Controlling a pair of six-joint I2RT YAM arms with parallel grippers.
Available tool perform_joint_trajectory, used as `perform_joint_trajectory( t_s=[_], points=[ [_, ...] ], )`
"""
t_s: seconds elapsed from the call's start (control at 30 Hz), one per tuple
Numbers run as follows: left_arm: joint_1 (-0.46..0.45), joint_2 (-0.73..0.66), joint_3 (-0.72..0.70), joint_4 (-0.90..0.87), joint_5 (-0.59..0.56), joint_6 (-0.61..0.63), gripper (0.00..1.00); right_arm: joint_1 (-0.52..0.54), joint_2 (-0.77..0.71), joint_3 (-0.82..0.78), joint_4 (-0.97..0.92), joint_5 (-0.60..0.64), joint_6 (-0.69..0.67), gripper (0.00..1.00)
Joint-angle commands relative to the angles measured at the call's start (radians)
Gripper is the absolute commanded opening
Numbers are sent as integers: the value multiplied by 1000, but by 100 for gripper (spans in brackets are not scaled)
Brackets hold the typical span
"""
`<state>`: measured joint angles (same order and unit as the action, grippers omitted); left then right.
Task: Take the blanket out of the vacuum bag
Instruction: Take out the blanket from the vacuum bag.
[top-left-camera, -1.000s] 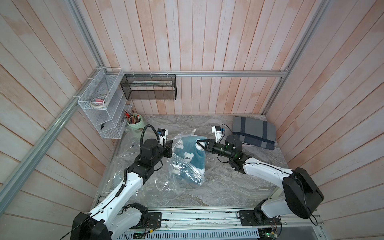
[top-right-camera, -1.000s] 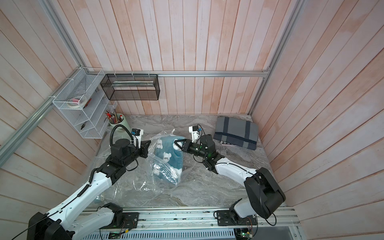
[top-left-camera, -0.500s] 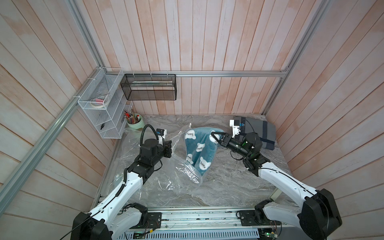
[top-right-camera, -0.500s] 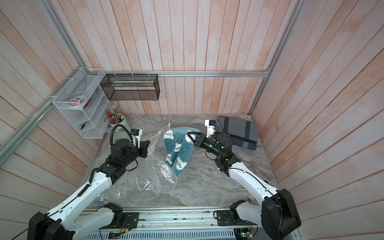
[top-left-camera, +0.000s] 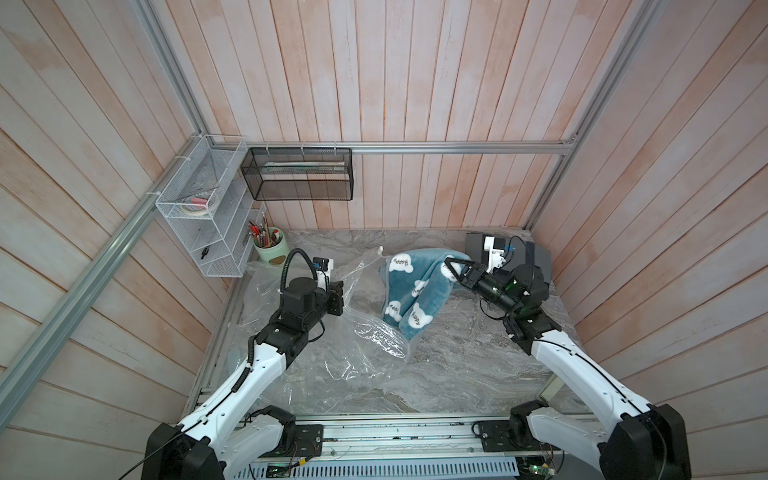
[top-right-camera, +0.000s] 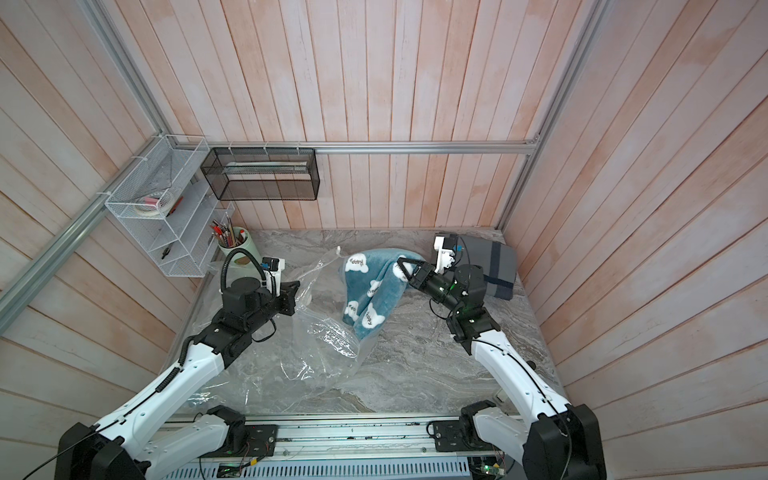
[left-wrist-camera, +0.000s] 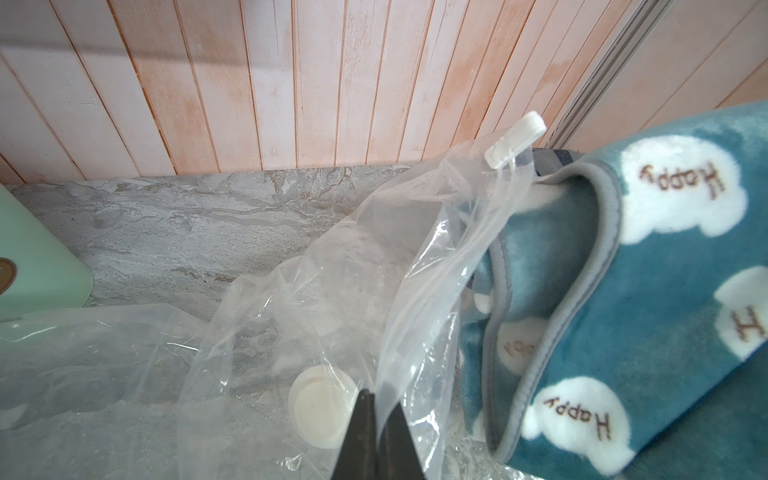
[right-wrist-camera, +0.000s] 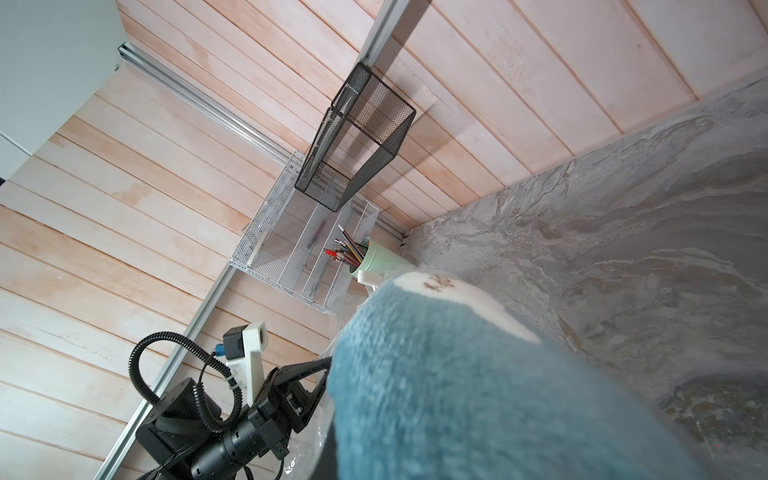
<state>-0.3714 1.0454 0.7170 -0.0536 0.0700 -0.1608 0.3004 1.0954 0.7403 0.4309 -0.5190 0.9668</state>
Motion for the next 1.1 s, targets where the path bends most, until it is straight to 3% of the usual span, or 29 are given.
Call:
perform_joint_trajectory(
  t_s=[0.0, 0.37, 0.83, 1.07],
  points=[
    [7, -11, -19, -6, -19, 14, 0, -22, -34, 65, 9, 52, -45, 0],
    [10, -21, -8, -21, -14, 21, 0, -85, -41, 136, -1, 95, -61, 0],
    [14, -32, 9, -39, -10, 25, 0, -107, -99, 140, 79, 317, -22, 0],
    [16, -39, 11, -51, -11, 29, 0, -107, -176, 45, 118, 485, 33, 0]
  ],
)
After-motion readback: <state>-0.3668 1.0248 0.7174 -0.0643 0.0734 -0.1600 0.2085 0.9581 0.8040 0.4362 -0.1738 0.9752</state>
